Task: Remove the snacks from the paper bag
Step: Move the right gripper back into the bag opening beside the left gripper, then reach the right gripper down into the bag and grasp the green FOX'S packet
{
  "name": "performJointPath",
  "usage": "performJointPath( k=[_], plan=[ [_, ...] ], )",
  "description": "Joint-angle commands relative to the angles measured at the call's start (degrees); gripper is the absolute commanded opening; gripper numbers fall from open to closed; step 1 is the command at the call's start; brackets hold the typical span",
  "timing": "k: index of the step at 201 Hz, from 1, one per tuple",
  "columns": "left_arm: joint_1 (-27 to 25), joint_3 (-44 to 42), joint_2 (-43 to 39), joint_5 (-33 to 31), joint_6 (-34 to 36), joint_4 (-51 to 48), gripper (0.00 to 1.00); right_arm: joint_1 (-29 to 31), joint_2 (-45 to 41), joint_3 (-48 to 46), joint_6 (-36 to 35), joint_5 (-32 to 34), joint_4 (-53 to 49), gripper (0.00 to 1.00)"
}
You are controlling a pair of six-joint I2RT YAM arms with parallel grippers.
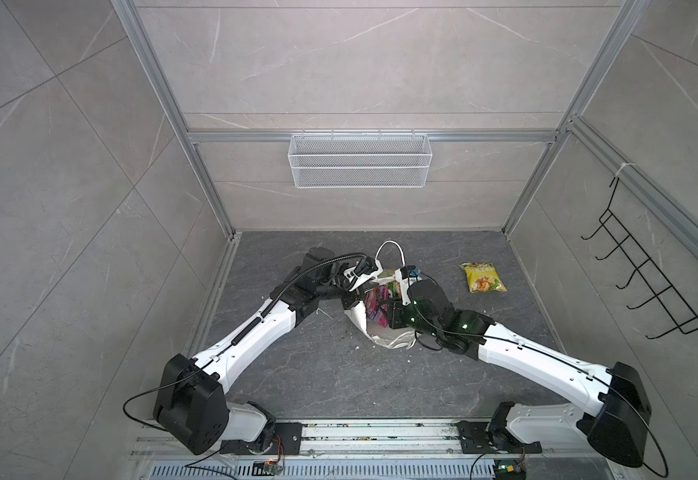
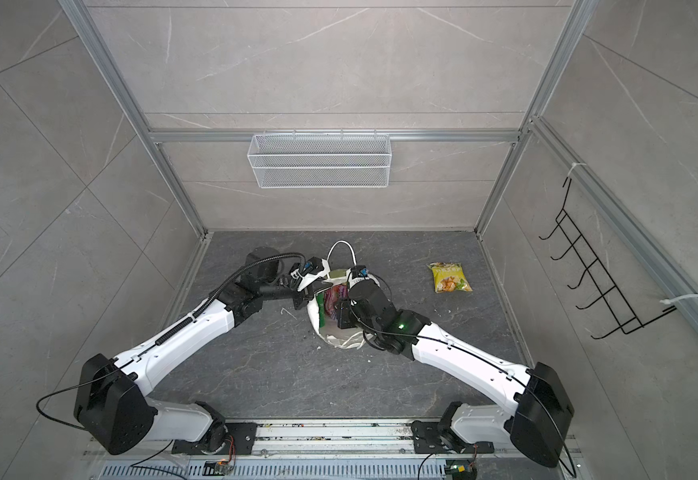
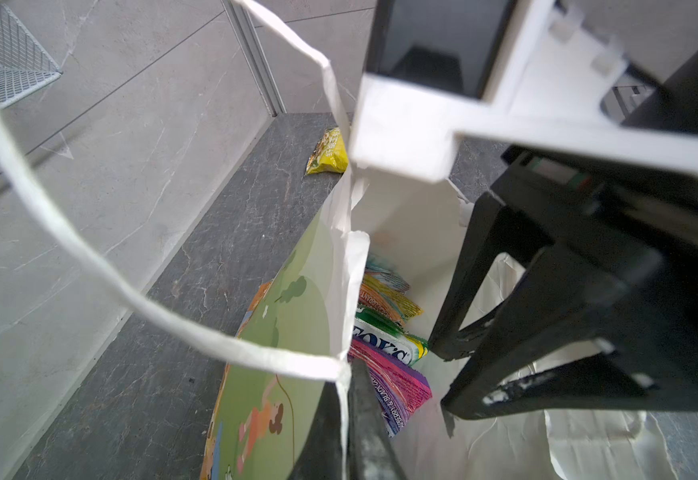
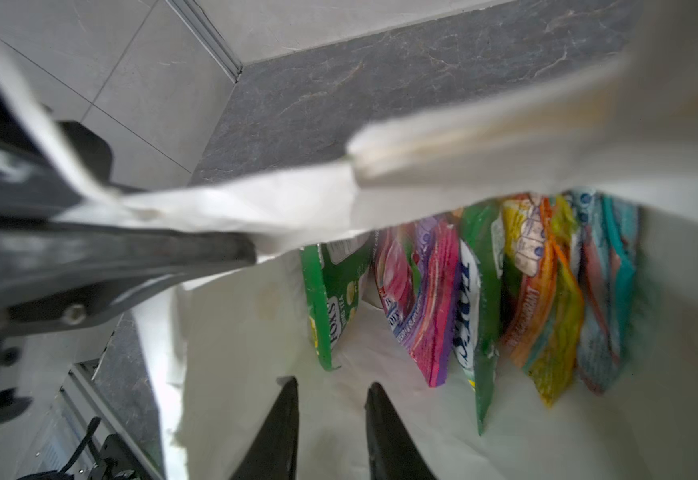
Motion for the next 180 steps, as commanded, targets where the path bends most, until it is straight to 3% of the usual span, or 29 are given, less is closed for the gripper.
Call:
performJointPath(
  k=[1, 80, 180],
  plan=[
    [-0.23, 2.04, -0.12, 2.31, 0.55, 0.44, 0.0, 0.45, 1.94, -1.48, 3.23, 1.42, 6.8, 0.32],
    [-0.29, 2.12, 0.4, 2.35, 0.48, 0.64, 0.0, 2.77, 7.97, -2.41, 2.69, -3.32, 15.53, 0.47],
    [-0.28, 1.91, -0.03, 2.58, 0.2, 0.73, 0.0, 3.19, 16.11, 4.71, 6.57, 4.58, 3.86, 0.51]
  ],
)
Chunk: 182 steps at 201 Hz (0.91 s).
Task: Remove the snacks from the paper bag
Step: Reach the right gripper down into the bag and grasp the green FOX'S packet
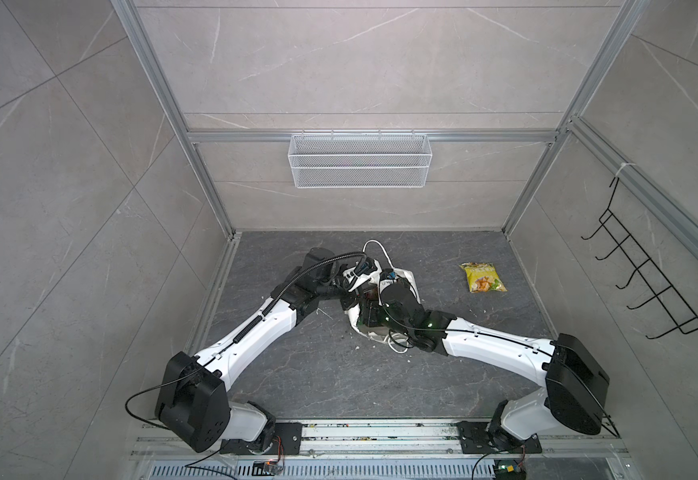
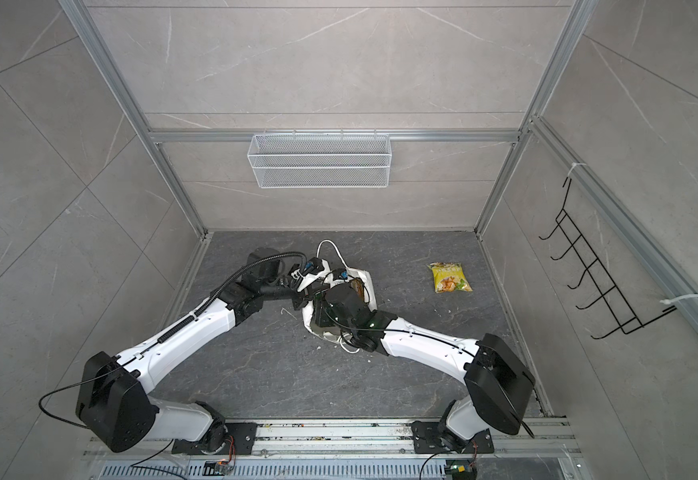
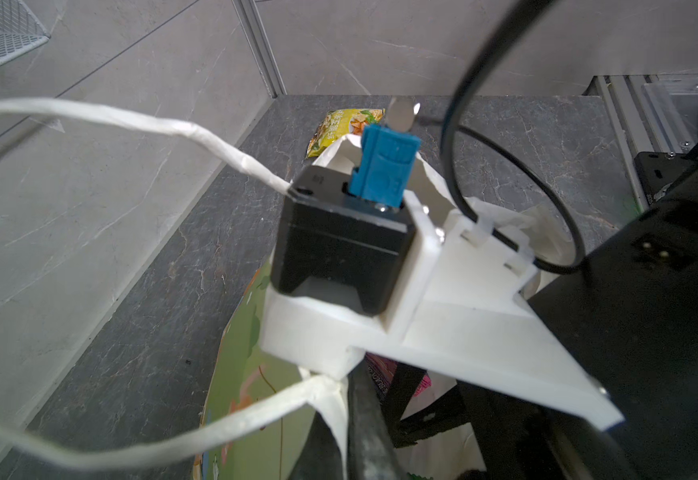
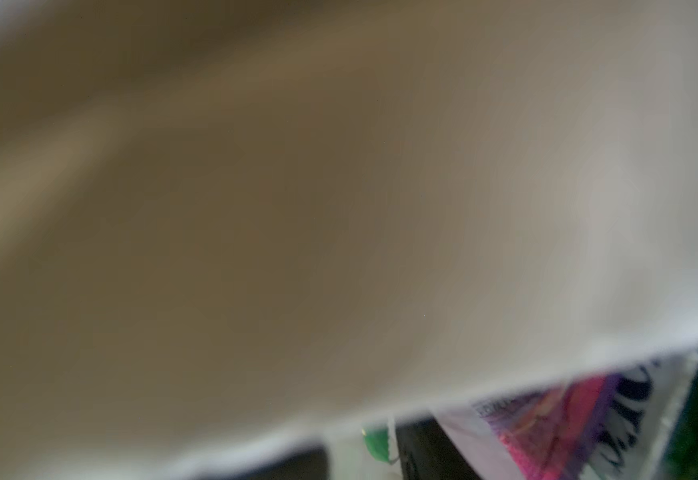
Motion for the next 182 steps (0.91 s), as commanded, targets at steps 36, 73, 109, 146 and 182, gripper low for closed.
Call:
performJointPath(
  k=[36, 73, 109, 146, 182],
  plan=[
    [-0.67, 1.86, -0.87, 3.62, 0.29, 2.34, 0.0, 0.4, 3.79, 2.74, 4.15, 5.58, -11.76, 0.4],
    [-0.63, 1.65, -0.97, 3.66, 0.24, 2.55, 0.0, 0.39, 3.03, 2.02, 4.82, 6.84, -12.31, 0.19],
    [-0.63, 1.6, -0.79, 3.55, 0.17, 2.78, 0.0, 0.31, 1.48, 1.73, 4.26, 8.27, -13.15, 0.05],
    [-0.63, 1.63, -0.62, 3.56, 0.06, 3.05, 0.0, 0.39, -1.61, 0.52, 1.56, 5.15, -9.44, 0.23],
    [-0.67, 1.69, -0.8, 3.72, -0.04, 3.39, 0.0, 0.39, -3.27, -1.29, -0.48, 2.15, -3.42, 0.36]
  ],
)
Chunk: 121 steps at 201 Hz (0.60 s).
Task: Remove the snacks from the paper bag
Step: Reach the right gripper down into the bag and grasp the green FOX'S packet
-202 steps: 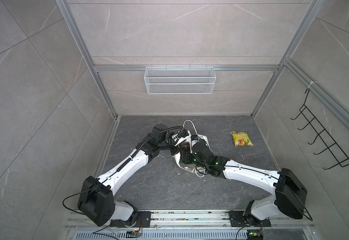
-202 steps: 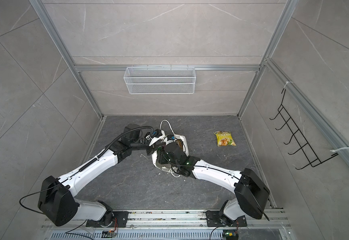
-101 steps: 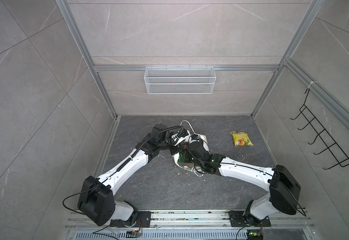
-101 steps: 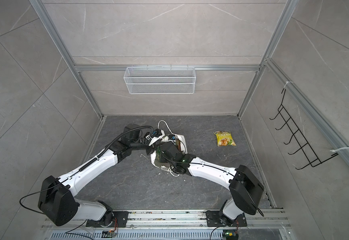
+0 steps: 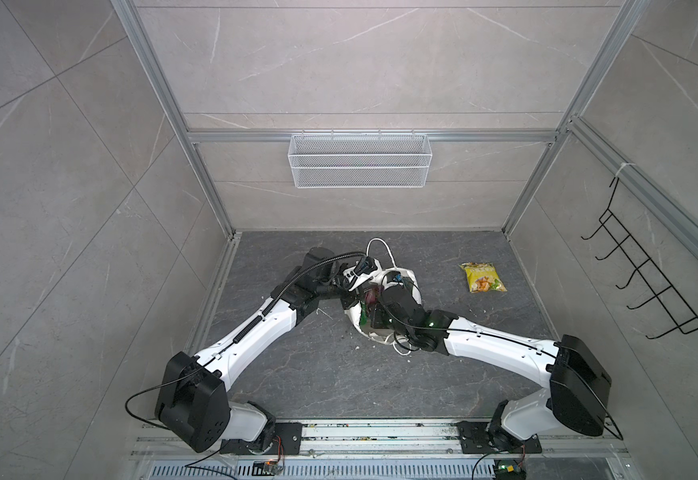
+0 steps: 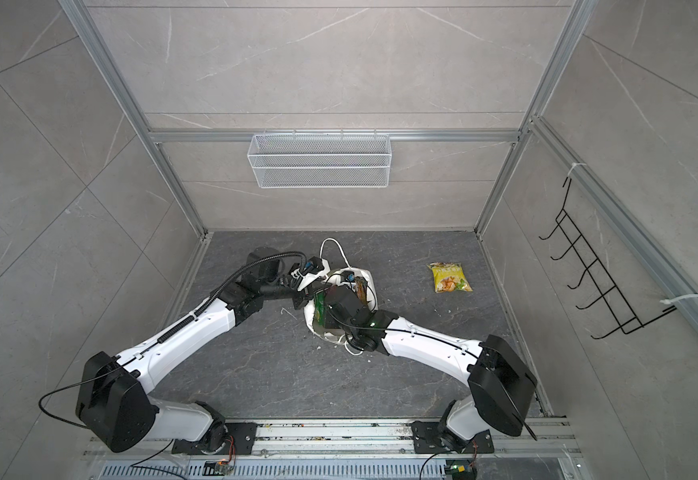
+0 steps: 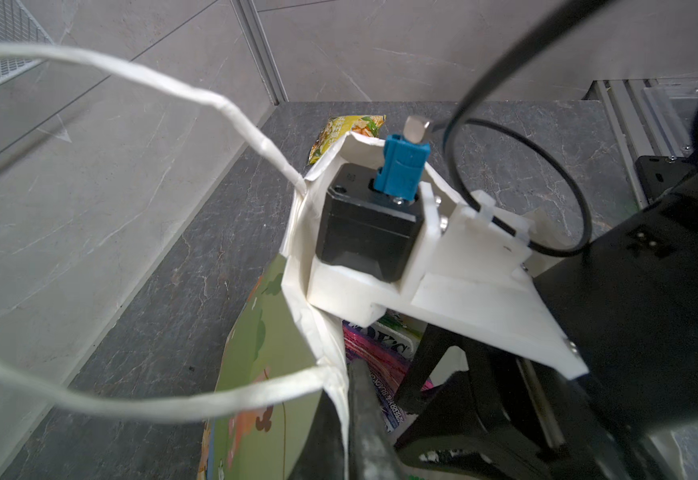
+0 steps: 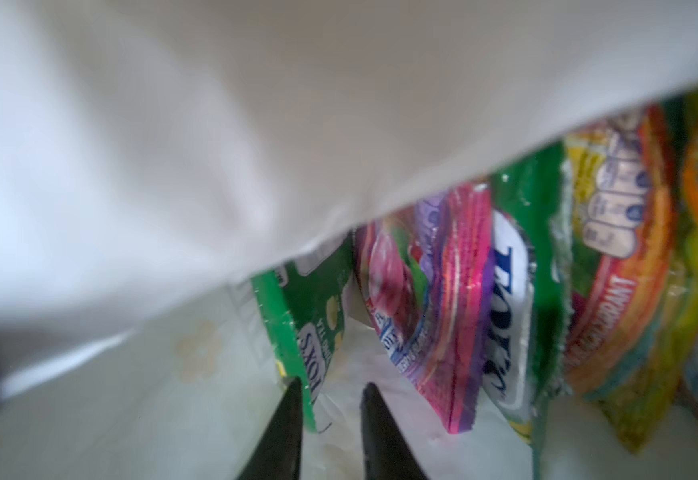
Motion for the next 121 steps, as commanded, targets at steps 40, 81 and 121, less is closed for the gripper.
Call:
performJointPath(
  k=[40, 81, 121],
  plan=[
    [-0.61, 1.82, -0.82, 3.69, -0.24, 2.44, 0.0, 0.12, 2.42, -0.62, -2.89, -5.28, 8.57, 0.39],
    [-0.6, 1.8, -0.94, 3.98, -0.51, 2.35, 0.0, 0.09, 6.11, 1.06, -2.18, -2.42, 9.82, 0.44],
    [-0.57, 1.76, -1.3, 4.05, -0.55, 2.35, 0.0, 0.12, 11.46, 5.59, -0.13, 0.64, 4.47, 0.49]
  ],
)
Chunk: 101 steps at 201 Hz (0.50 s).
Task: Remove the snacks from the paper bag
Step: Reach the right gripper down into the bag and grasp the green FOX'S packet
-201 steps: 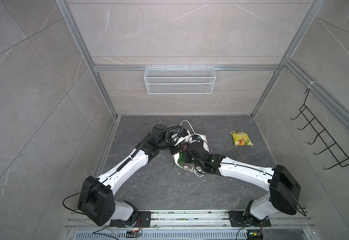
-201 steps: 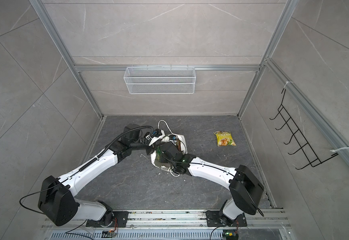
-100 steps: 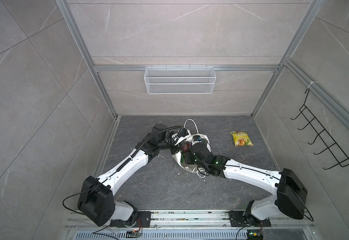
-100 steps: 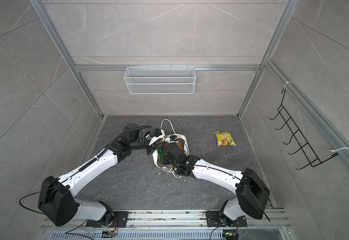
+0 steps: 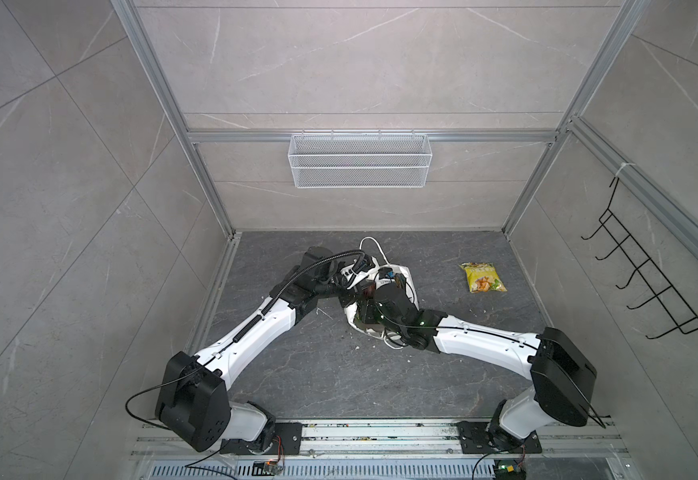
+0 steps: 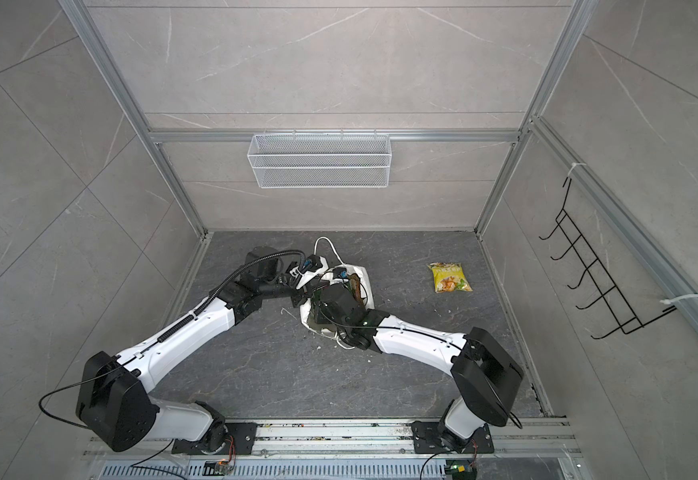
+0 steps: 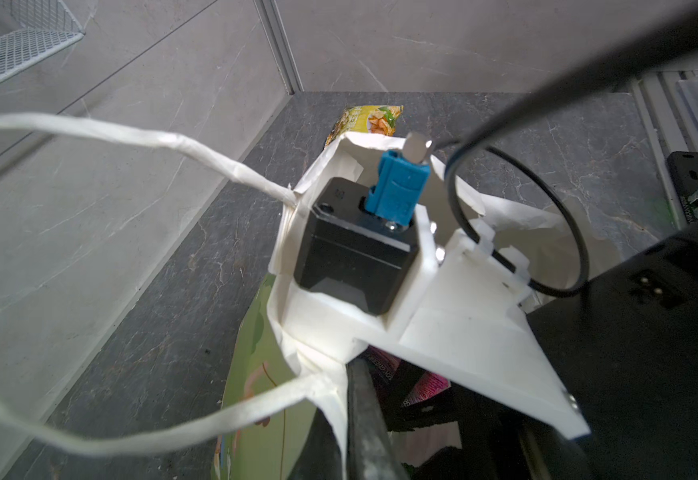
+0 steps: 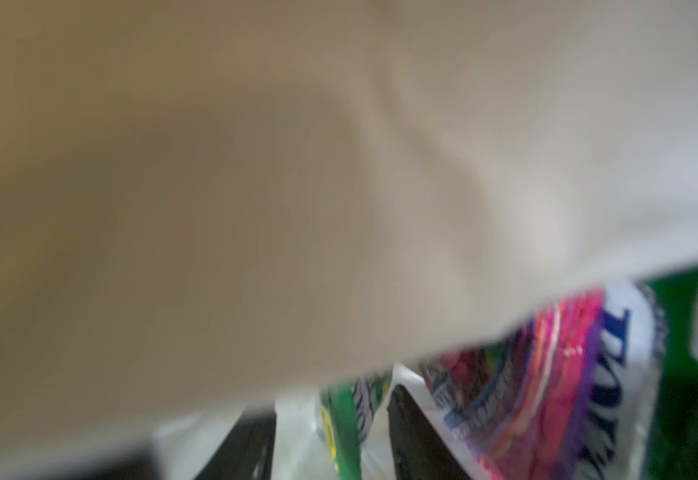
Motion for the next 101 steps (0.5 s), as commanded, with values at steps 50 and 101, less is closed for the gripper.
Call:
performJointPath(
  k=[50, 101],
  plan=[
    [-1.49, 1.52, -1.61, 6.6, -0.16, 2.5, 0.0, 0.18, 7.29, 2.38, 4.92, 5.03, -5.74, 0.31],
    [-1.43, 0.95, -1.64, 6.17, -0.11, 3.07, 0.0, 0.14, 6.03, 0.38, 3.11, 4.48, -2.24, 0.02]
  ],
)
